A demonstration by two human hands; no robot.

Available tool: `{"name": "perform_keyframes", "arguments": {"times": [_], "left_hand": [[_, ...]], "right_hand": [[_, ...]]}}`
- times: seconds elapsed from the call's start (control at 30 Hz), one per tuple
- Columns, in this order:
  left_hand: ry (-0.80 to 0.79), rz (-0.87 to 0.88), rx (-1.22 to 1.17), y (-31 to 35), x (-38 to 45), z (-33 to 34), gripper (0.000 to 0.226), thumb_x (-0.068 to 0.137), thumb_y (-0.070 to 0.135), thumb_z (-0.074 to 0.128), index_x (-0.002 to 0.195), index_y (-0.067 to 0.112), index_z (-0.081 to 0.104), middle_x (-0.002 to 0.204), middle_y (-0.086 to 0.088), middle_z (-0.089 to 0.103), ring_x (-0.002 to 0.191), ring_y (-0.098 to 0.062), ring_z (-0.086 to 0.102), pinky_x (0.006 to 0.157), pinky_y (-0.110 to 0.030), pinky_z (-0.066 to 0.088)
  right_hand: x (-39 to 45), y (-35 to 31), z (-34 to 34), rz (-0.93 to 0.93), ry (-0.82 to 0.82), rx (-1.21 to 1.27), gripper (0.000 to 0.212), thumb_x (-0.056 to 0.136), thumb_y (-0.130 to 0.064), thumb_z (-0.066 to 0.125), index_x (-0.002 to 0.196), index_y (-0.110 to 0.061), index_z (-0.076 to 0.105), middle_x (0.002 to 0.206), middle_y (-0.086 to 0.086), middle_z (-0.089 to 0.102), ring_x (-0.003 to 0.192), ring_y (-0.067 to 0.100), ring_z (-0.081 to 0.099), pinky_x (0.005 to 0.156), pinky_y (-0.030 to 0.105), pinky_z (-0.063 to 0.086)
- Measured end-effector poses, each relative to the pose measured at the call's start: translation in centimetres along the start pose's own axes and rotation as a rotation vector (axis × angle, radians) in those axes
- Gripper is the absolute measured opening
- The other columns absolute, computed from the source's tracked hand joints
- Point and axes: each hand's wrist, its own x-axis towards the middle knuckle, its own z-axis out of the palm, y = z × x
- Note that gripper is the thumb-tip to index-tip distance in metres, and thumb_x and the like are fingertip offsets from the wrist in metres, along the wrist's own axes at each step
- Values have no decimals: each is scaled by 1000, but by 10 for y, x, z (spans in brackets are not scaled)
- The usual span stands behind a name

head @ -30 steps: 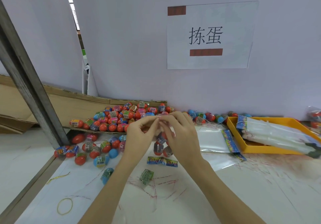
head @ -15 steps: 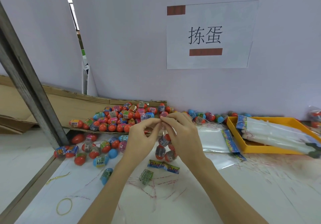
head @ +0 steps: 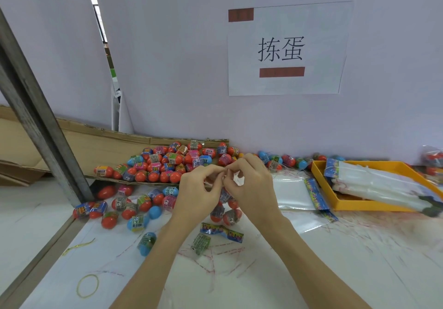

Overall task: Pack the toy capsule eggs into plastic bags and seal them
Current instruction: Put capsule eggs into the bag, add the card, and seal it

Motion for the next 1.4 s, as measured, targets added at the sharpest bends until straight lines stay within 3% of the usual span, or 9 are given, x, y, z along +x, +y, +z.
{"name": "perform_keyframes", "arguments": {"times": [0.1,0.2,0.37,0.57,0.7,1.0,1.13,1.27,1.4], "left_hand": [[44,-73,16,-1,0,-2,17,97,1,68,99,14,77,82,9,75,78,-5,71,72,-16,57],[229,-208,2,-12,4,-15,20,98,0,65,99,18,74,80,14,72,78,1,71,71,-14,57],[394,-300,-27,-25,8,-26,16,102,4,61,103,10,76,82,5,76,78,-10,72,81,-38,62],[330,-288,-27,-20,7,-25,16,102,4,61,104,9,76,83,4,76,80,-11,73,81,-38,62],[295,-239,7,-15,7,-24,15,102,5,62,105,9,77,83,7,75,79,-5,71,78,-25,59],[204,-103,1,-12,4,-18,23,101,6,65,105,27,75,84,16,76,76,-6,74,71,-24,61],[197,-83,14,-13,4,-15,19,101,9,65,105,25,75,84,16,76,74,-7,73,68,-32,61],[197,-88,14,-14,4,-15,17,101,10,65,105,22,76,84,17,75,72,-8,72,66,-31,61],[190,-106,-51,-12,4,-15,23,100,4,66,103,25,74,82,19,75,73,-4,73,68,-16,57]], "right_hand": [[4,6,-4,110,-12,32,12,83,-6,79,82,-11,67,83,-3,59,76,11,51,74,14,41],[10,34,-17,277,18,13,5,86,-8,74,85,-9,69,85,-1,60,76,17,58,73,30,52],[5,71,-28,406,-89,-90,3,92,-9,73,94,-7,75,87,-1,62,81,20,61,77,34,53],[5,78,-22,348,-354,-163,22,101,-15,66,120,-14,78,111,4,72,93,15,58,83,23,44],[3,87,-23,420,-377,-223,25,103,-11,62,124,-12,75,117,7,69,97,19,58,86,25,46],[8,95,-38,676,-225,-285,23,98,-33,70,106,-11,72,84,-1,66,68,7,54,74,27,49],[9,93,-40,635,-293,-169,13,100,-10,65,111,-12,72,107,6,69,89,16,61,86,29,53],[7,91,-40,486,-447,-122,38,90,16,60,93,-13,83,120,1,67,106,16,59,87,22,45],[7,86,-37,455,-275,-31,39,101,4,52,129,-14,71,117,2,75,104,19,69,93,24,52]]}}
